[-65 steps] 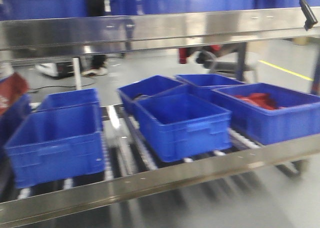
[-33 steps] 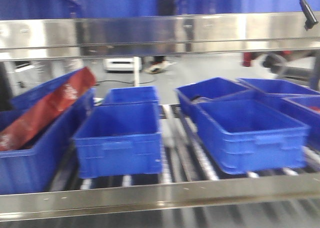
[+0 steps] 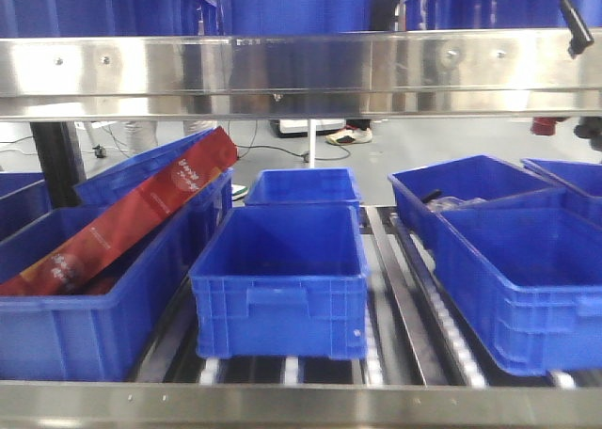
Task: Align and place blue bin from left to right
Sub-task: 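Drive up to the second steel rack holding the bin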
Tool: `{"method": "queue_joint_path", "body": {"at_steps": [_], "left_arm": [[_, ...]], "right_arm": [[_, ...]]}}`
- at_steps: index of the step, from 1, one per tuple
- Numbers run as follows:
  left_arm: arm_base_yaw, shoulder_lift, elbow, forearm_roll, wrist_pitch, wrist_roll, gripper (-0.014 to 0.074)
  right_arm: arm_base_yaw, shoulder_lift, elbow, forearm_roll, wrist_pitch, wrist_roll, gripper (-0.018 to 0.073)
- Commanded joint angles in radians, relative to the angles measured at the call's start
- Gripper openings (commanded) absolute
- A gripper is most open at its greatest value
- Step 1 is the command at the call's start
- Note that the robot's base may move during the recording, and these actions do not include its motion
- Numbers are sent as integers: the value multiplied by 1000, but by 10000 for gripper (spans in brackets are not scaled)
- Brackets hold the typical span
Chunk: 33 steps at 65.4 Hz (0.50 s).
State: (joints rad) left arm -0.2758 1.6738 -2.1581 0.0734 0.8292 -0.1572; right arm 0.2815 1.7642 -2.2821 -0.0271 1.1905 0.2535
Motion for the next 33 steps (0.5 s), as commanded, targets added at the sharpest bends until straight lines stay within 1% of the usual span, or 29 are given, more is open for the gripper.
{"method": "queue_joint_path", "body": {"at_steps": [1, 33], "left_arm": [[-20, -35, -20, -62, -92, 22, -111], [-20, -35, -20, -62, -92, 22, -111]], "right_arm": [[-1, -8, -13, 3, -106, 0, -70], [-1, -8, -13, 3, -106, 0, -70]]}}
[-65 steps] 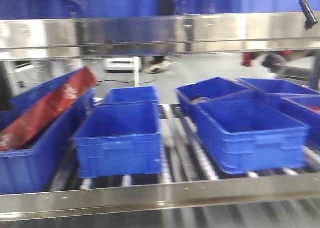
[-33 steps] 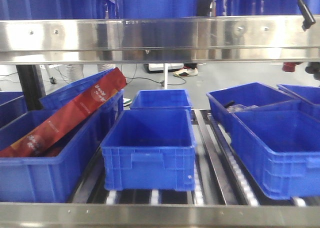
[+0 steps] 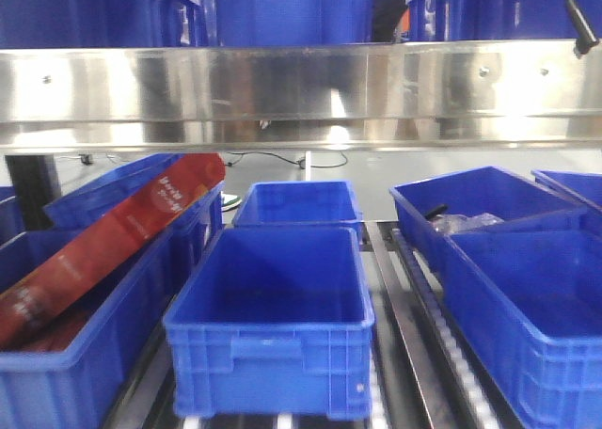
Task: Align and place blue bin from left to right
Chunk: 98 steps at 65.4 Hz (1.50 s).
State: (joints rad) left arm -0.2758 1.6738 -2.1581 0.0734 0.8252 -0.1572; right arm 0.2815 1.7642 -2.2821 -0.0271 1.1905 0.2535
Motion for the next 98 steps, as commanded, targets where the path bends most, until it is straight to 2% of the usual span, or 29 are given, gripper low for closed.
{"method": "queue_joint_path", "body": {"at_steps": [1, 98], "left_arm": [[-20, -35, -20, -62, -88, 22, -111], [-20, -35, -20, -62, -90, 22, -111]], "right_arm": [[-1, -8, -13, 3, -106, 0, -70], [-1, -8, -13, 3, -106, 0, -70]]}}
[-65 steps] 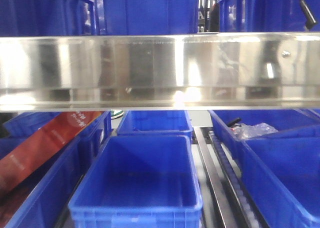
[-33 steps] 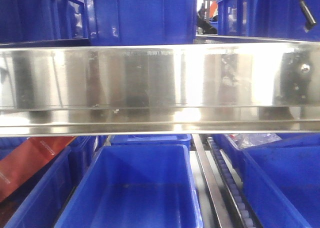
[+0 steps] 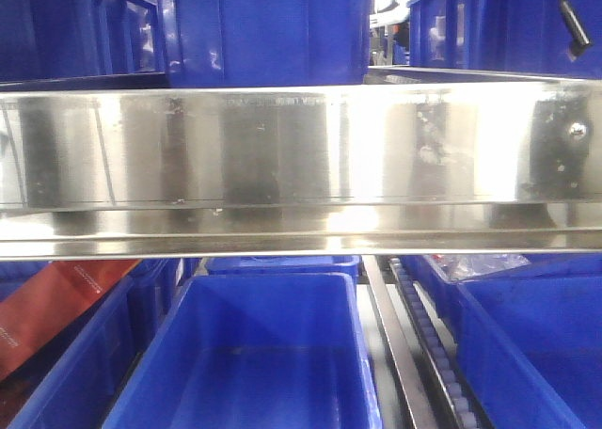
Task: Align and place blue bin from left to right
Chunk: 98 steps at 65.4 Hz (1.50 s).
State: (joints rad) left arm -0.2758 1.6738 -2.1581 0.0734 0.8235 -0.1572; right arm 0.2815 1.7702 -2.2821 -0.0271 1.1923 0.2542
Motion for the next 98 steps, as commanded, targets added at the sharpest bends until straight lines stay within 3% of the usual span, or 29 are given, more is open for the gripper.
{"method": "queue_joint_path", "body": {"at_steps": [1, 48, 67, 87, 98], "left_arm": [[-20, -35, -20, -62, -88, 22, -111], [-20, -35, -20, -64, -103, 22, -111], [4, 30, -20, -66, 117, -11, -111], [4, 111, -20, -36, 136, -11, -111], [4, 156, -20, 30, 158, -11, -111]], "right_arm": [[-1, -14, -13, 3, -108, -1, -70], [-1, -16, -13, 13, -101, -1, -70], [-40, 7, -13, 6, -141, -30, -70], [-53, 106, -13, 4, -197, -81, -70], [-53, 158, -13, -5, -226, -81, -70]]}}
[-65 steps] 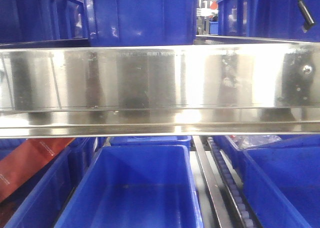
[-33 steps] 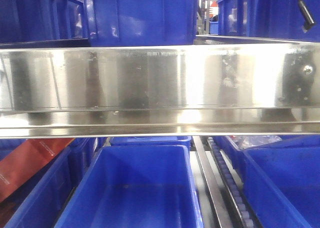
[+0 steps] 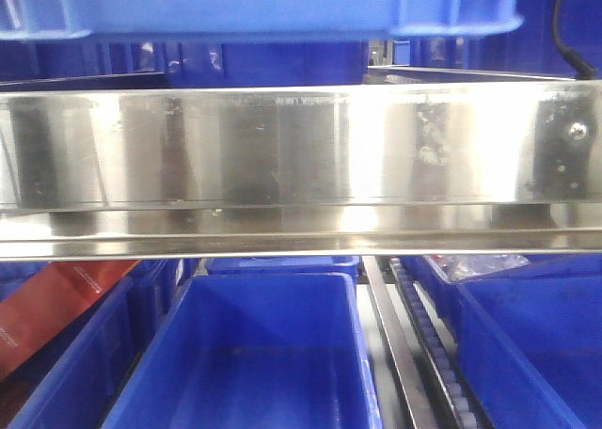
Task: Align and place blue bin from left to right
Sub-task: 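Lower the blue bin onto the upper shelf and push it in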
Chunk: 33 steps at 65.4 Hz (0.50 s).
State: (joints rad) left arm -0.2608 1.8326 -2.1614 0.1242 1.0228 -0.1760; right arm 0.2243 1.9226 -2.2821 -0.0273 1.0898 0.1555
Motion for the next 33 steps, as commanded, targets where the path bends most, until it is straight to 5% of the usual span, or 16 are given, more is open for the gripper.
{"method": "queue_joint_path", "body": {"at_steps": [1, 18, 27, 33], "left_arm": [[-11, 0, -17, -18, -39, 8, -111], [-11, 56, -17, -3, -8, 8, -111], [-11, 68, -17, 7, -5, 8, -100], [-11, 73, -17, 17, 2, 8, -1]], "right_arm": [[4, 10, -13, -7, -124, 18, -70], [4, 68, -13, -38, -117, 18, -28], [4, 75, -13, -40, -111, 18, 271], [4, 77, -13, -52, -111, 18, 482]]}}
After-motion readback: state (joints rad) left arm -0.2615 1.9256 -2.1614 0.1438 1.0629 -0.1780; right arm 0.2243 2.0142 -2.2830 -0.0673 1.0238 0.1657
